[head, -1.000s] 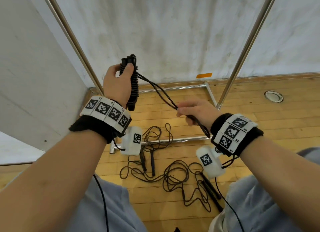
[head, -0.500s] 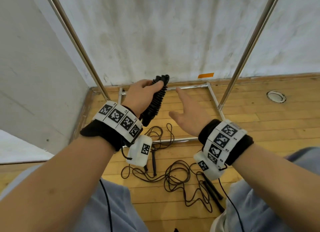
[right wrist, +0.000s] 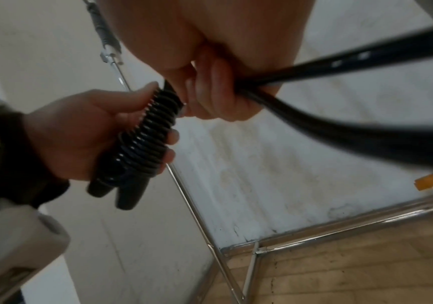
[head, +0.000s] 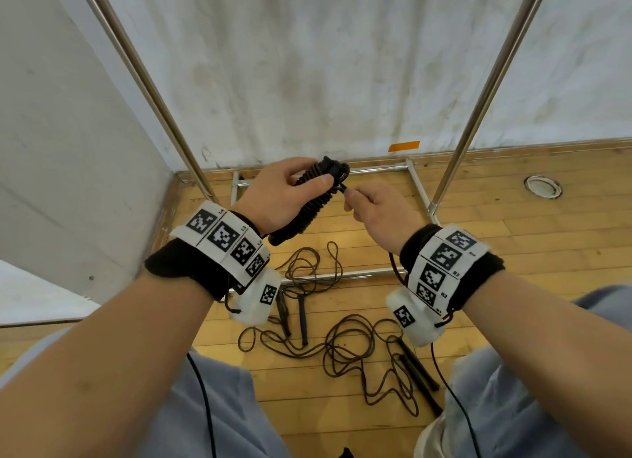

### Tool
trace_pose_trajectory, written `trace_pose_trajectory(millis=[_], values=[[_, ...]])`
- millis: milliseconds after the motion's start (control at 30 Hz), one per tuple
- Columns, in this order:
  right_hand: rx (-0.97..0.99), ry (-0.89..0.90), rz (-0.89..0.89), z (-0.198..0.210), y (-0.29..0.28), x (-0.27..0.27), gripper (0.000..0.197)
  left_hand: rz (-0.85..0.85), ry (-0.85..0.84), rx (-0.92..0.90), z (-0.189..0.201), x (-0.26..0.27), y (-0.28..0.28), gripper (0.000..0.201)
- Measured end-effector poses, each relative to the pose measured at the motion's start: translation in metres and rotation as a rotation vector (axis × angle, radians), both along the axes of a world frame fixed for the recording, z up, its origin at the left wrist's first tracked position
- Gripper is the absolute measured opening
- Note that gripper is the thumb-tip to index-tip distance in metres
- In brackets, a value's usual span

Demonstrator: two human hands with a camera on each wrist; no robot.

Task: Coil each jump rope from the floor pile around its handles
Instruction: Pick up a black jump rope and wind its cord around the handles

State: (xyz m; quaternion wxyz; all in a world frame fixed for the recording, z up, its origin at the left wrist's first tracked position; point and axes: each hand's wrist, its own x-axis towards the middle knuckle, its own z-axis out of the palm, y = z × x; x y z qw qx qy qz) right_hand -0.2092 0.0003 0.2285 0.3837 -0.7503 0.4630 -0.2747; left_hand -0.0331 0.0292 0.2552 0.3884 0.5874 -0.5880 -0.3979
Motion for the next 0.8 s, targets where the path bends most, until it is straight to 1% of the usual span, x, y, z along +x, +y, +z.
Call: trace_pose_trajectory(millis=[67, 100, 167, 267, 367, 467, 633, 733, 800], values=[[-0.011, 0.044, 0.018, 0.002, 0.003, 0.002, 0.029, 0.024, -0.155, -0.083, -0.004, -0.002, -0.001, 0.012], [-0.010, 0.054, 0.020, 0.003, 0.005, 0.003, 0.027, 0.043, -0.195, -0.109, -0.007, -0.003, -0.002, 0.014], [-0.024, 0.072, 0.012, 0.003, 0.007, 0.006, 0.024, 0.085, -0.252, -0.135, -0.012, -0.006, -0.003, 0.024], [-0.022, 0.061, 0.018, 0.004, 0.009, 0.005, 0.024, 0.113, -0.333, -0.083, -0.019, -0.011, 0.000, 0.030], [-0.008, 0.036, 0.024, 0.003, 0.010, 0.002, 0.025, 0.097, -0.353, -0.031, -0.022, -0.015, 0.003, 0.030], [-0.045, 0.052, 0.008, 0.002, 0.011, 0.001, 0.034, 0.079, -0.316, -0.022, -0.019, -0.017, 0.004, 0.027], [-0.097, 0.100, 0.015, 0.003, 0.011, -0.001, 0.023, 0.072, -0.213, 0.038, -0.016, -0.018, 0.006, 0.032], [-0.134, 0.088, 0.017, 0.005, 0.012, 0.000, 0.030, 0.066, -0.044, 0.079, -0.013, -0.019, 0.008, 0.027], [-0.128, 0.073, 0.018, 0.008, 0.009, 0.000, 0.034, 0.058, 0.016, 0.090, -0.010, -0.020, 0.008, 0.025]])
